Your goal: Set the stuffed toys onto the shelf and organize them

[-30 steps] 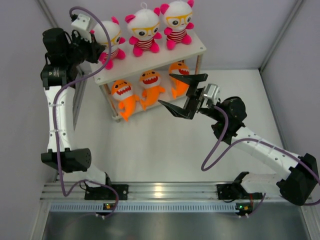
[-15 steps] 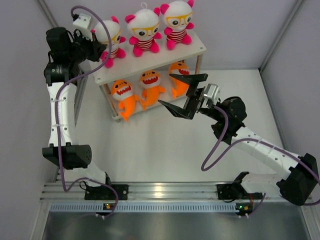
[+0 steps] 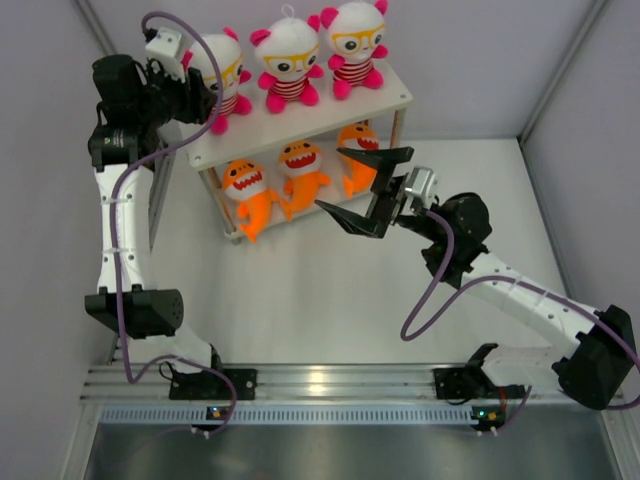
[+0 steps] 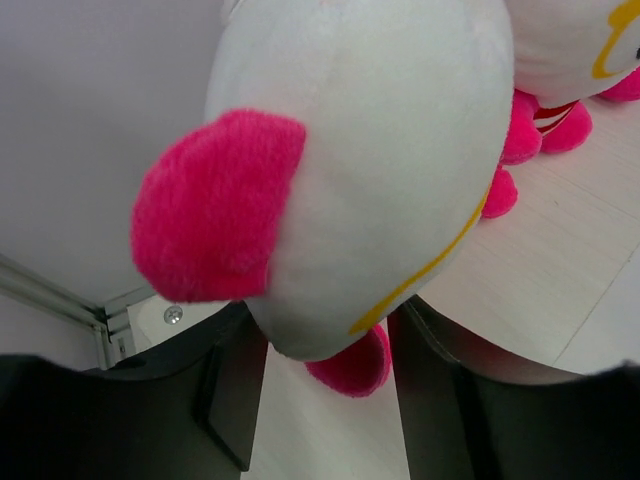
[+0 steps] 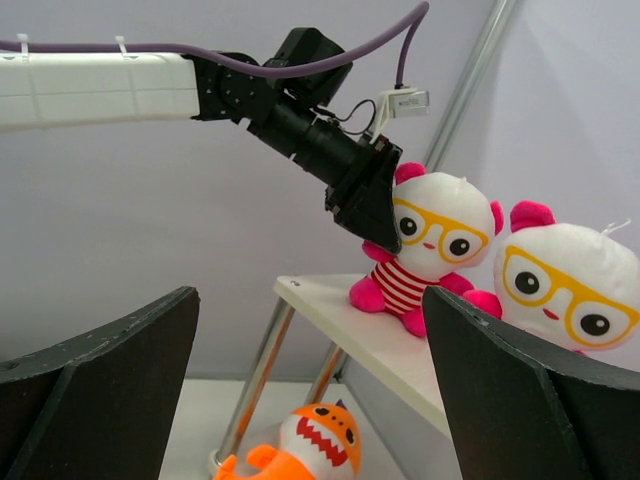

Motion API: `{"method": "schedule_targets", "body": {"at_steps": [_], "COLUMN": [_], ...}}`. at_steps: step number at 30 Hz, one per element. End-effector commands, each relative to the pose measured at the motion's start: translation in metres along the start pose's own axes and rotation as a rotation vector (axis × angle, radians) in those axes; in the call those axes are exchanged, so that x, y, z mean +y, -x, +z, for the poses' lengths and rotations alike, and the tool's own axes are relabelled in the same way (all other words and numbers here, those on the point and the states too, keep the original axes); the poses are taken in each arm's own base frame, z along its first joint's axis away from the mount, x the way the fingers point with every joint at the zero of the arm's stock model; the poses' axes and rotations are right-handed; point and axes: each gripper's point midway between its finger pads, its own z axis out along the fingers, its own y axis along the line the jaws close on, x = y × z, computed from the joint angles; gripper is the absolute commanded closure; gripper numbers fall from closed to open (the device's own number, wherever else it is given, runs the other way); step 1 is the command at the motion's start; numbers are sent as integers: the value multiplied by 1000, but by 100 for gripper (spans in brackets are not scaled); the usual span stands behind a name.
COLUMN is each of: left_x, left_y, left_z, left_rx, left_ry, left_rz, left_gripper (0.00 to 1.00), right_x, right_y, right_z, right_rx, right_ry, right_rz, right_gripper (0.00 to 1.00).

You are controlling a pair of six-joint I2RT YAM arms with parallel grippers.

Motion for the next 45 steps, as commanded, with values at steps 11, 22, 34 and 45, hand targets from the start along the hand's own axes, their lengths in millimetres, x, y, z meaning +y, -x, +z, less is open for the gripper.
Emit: {"method": "schedule_targets", "body": {"at_steps": [11,22,34,45], "left_x": [2,-5,-19,0], "left_y": [8,6,12,-18], "left_z": [-11,-20,-63,-120], "left_rx": [-20,-19,-44,19], "left_ry": [20,3,39,324], "left_rz": [40,84,164,100], "left_gripper": [26,2,2,2], "right_x": [2,3,-15,-65], "right_y": [4,3,-16,-63], "right_z": [1,0,-1,-37], "right_rx": [-19,-13,88,432], "right_ry": [15,21,-77,-402], "right_rz": [-1,3,32,55], "right_gripper": [6,5,5,4]}}
